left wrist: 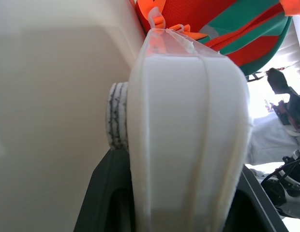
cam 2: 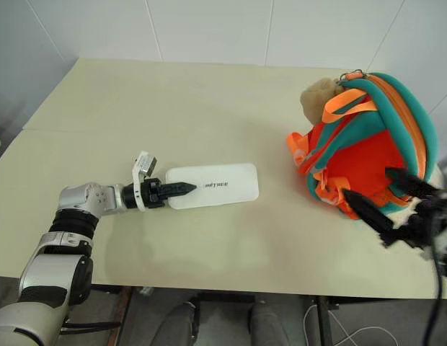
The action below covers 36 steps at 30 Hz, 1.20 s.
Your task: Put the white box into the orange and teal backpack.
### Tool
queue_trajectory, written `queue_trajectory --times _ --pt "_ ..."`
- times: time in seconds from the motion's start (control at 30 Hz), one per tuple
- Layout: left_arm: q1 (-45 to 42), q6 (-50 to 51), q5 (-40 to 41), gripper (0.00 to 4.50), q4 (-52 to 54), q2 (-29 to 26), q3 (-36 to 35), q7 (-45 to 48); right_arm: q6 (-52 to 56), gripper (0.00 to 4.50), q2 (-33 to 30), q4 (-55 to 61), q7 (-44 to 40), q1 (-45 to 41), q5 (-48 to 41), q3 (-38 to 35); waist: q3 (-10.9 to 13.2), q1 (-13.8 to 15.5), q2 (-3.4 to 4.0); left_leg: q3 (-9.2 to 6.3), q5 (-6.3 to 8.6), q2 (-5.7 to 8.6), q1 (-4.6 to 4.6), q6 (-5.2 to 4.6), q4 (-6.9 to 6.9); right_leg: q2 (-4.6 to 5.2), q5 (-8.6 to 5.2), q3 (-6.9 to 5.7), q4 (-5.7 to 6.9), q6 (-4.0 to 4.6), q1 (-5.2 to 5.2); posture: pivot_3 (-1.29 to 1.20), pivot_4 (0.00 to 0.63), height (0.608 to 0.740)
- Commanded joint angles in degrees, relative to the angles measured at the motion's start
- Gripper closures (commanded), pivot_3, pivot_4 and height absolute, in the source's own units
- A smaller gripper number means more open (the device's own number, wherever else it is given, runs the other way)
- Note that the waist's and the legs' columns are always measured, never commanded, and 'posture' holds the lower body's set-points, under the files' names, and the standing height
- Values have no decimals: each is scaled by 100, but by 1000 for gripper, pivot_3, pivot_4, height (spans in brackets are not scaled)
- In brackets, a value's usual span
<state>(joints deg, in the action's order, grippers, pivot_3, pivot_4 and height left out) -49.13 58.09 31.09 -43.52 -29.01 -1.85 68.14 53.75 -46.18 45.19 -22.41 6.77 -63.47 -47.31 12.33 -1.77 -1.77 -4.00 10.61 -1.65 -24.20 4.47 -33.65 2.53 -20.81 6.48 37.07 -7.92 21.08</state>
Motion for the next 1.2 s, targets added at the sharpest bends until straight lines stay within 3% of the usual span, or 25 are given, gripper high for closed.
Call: queue_trajectory --times 0.03,0.3,0.5,0.63,0.73,0.93,1.0,1.13,1.2 --pt "69 113 -30 3263 236 -109 -98 -82 -365 15 137 -267 624 -532 854 1075 0 3 0 0 0 0 0 0 2 0 0 1 -1 0 2 0 150 740" --pt "505 492 176 3263 951 -383 -514 -368 -1116 15 711 -1546 876 -2110 2206 2822 0 -64 1 5 -2 -7 -10 3 38 -7 -10 4 22 10 41 0 150 740" --pt "748 717 374 3263 1389 -385 -754 -638 -1541 15 1321 -2302 1037 -2822 2966 3414 0 -55 2 0 -6 -9 -6 9 29 -10 -17 1 49 16 45 0 150 740" --pt "877 810 487 3263 1609 -364 -910 -844 -2140 15 1570 -3030 1203 -3118 3976 3987 0 -58 2 0 -6 -8 -5 9 17 -9 -16 2 57 15 44 0 150 740" --pt "946 869 569 3263 1759 -365 -984 -962 -2686 605 1785 -3373 1139 -3183 4265 3980 0 -50 2 0 -7 -8 -3 10 15 -10 -16 2 63 15 44 0 150 740" --pt "1070 856 677 3263 1881 -472 -1200 -1073 -3710 2511 1995 -3646 590 -3406 4315 3841 0 -99 2 1 -7 -8 -2 11 14 -10 -16 2 67 14 44 0 150 740" --pt "1125 943 771 3263 2001 -561 -1287 -1061 -3891 3308 2055 -3434 -41 -3451 3855 3832 0 -132 2 0 -8 -8 -2 13 15 -10 -15 2 68 14 44 0 150 740" --pt "1247 1075 970 3263 2178 -875 -1479 -962 -3502 4486 2030 -2844 -1020 -3532 2835 3922 2 -174 4 0 -9 -13 0 13 26 -14 -16 2 67 14 45 0 150 740" --pt "1331 1030 983 3263 2204 -1049 -1573 -956 -2898 4486 1947 -2568 -1341 -3557 2157 3978 2 -176 4 0 -9 -15 0 15 28 -14 -16 2 67 14 45 0 150 740"
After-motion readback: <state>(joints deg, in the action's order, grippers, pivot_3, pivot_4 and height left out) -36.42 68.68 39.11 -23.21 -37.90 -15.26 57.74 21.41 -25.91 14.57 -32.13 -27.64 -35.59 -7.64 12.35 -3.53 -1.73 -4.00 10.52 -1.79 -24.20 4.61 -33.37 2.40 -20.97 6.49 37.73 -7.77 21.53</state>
